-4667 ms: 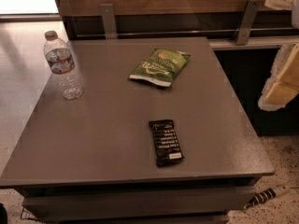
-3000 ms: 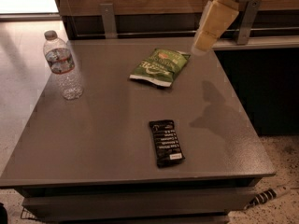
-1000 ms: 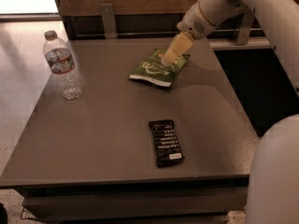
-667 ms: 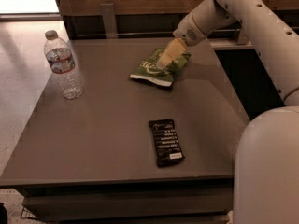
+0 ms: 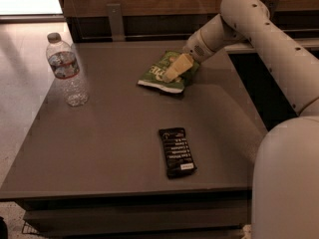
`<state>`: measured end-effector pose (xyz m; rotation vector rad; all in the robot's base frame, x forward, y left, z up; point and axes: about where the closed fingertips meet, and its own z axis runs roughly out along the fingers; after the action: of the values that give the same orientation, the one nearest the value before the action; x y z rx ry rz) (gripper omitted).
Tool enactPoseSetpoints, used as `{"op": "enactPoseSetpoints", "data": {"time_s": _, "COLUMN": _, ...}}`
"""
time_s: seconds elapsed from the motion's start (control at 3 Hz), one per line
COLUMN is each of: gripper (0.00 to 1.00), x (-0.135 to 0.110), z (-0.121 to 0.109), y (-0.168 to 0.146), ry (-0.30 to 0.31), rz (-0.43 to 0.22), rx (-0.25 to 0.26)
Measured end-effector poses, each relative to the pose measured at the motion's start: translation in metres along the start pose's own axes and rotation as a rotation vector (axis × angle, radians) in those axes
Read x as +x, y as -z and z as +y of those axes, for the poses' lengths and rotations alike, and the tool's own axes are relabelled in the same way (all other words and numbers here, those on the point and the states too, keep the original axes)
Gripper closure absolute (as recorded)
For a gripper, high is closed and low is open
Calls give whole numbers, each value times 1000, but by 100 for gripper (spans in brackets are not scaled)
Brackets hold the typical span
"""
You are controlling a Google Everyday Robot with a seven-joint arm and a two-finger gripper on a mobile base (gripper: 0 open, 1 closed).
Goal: Pick green jalapeno chip bag
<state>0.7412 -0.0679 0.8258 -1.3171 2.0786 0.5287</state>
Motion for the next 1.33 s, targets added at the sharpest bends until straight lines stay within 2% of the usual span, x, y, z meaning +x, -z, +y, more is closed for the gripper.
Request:
{"op": "enactPoseSetpoints", "data": {"time_s": 0.33, "gripper": 23, "x": 8, "z": 26, "y": -6, "ry": -21, "rz": -7, "rx": -45}}
{"op": "enactPoseSetpoints", "data": {"time_s": 0.67, "gripper": 47, "x": 8, "z": 25, "y": -10, "ry": -20, "rz": -2, "rx": -47}}
{"op": "enactPoseSetpoints", "data": {"time_s": 1.0, "gripper": 78, "x": 6, "z": 25, "y": -8, "ry": -20, "rz": -2, "rx": -48}}
{"op": "enactPoseSetpoints", "data": {"time_s": 1.33, "gripper": 99, "x": 4, "z": 25, "y": -5, "ry": -20, "rz": -2, "rx": -48}}
